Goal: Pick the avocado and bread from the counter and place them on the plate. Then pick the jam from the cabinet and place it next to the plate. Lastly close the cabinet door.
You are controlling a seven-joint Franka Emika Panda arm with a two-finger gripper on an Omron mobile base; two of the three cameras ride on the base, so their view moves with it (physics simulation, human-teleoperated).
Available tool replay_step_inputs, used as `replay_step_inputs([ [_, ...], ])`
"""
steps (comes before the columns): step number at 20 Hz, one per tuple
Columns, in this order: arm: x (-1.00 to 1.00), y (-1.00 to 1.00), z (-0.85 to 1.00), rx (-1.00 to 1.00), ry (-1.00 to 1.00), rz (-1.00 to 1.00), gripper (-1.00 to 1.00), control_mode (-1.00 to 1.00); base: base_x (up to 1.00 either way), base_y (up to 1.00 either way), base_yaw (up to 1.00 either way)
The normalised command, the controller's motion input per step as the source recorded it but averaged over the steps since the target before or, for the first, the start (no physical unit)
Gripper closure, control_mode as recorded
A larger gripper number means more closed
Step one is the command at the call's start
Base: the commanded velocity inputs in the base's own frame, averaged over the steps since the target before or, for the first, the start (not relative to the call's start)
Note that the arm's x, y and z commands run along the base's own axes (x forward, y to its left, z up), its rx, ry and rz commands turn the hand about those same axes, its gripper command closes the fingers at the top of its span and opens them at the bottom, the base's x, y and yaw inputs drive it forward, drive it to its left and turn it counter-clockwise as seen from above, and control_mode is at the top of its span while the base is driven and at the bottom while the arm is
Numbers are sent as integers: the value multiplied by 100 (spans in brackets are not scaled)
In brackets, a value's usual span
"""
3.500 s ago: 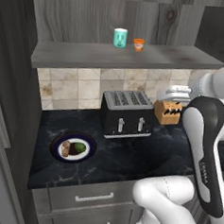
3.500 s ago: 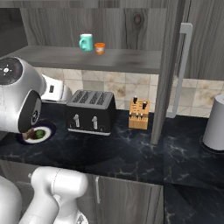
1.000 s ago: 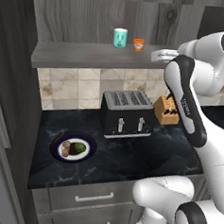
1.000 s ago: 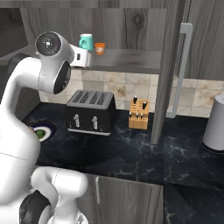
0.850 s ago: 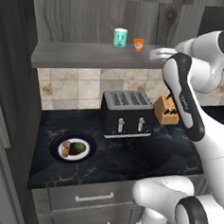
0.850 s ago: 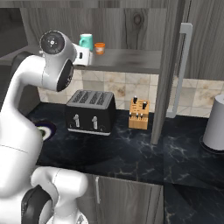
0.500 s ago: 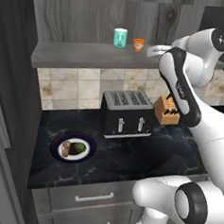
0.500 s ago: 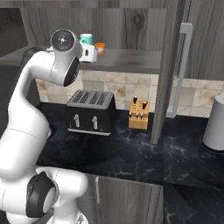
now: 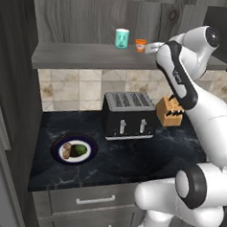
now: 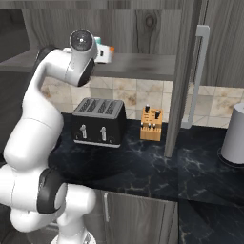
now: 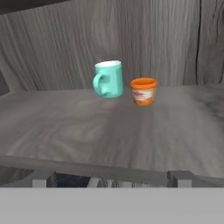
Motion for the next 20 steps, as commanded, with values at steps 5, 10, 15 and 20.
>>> replay_step_inputs([
  [5,46,-3,-2,0,3,2,-100,-100,0,0,0],
  [10,39,-7,-10,0,1,0,-100,-100,0,0,0],
  [15,37,-5,-8,0,0,0,-100,-100,0,0,0],
  [20,37,0,-12,0,0,0,-100,-100,0,0,0],
])
